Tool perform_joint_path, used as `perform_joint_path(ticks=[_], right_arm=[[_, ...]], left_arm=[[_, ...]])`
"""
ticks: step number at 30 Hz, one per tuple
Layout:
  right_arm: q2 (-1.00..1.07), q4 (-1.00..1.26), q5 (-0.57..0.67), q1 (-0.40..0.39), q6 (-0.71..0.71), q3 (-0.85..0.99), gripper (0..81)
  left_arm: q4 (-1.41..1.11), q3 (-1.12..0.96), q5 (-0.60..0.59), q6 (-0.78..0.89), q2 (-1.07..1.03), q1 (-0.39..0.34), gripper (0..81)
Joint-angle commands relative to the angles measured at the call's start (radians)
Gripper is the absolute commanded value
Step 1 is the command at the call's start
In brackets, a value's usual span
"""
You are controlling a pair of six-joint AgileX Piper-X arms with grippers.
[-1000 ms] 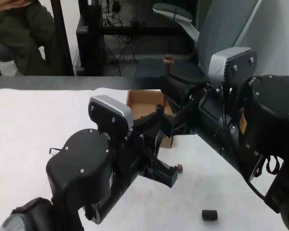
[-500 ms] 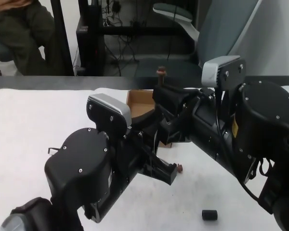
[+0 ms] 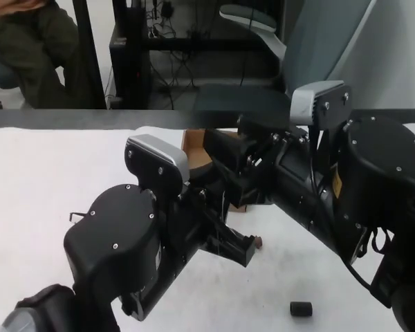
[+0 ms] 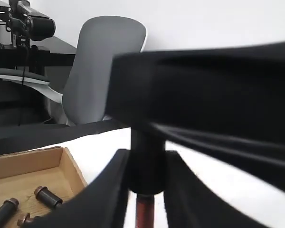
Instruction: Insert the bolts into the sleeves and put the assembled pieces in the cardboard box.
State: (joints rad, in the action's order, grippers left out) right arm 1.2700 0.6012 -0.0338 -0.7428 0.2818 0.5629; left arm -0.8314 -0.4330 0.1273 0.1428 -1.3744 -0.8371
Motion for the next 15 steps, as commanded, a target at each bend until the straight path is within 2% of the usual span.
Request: perform_joint_path(ticks=[1, 3, 6, 12, 15], right_arm=[[-0.038, 0.074, -0.149, 0.012, -0.151, 0.006, 64.7], [-0.081, 0.070, -0.285, 0.031, -0.282, 0.008, 64.7], [-0.192, -0.012, -0.370, 0.079, -0.363, 0.008, 64.7], [-0.428, -0.139, -0.362, 0.181, -0.359, 0.008, 64.7], [-0.495, -0.233, -0.310, 0.188, -0.328, 0.008, 64.7]], left_arm=[[-0.048, -0.008, -0.022, -0.019, 0.015, 0.001, 1.8], [-0.030, -0.013, -0.007, -0.019, 0.015, 0.025, 1.8], [0.077, -0.056, -0.022, -0.019, 0.015, 0.103, 1.8], [0.304, -0.232, -0.200, -0.068, -0.040, 0.304, 1.8], [0.444, -0.364, -0.284, -0.072, -0.145, 0.354, 1.8]])
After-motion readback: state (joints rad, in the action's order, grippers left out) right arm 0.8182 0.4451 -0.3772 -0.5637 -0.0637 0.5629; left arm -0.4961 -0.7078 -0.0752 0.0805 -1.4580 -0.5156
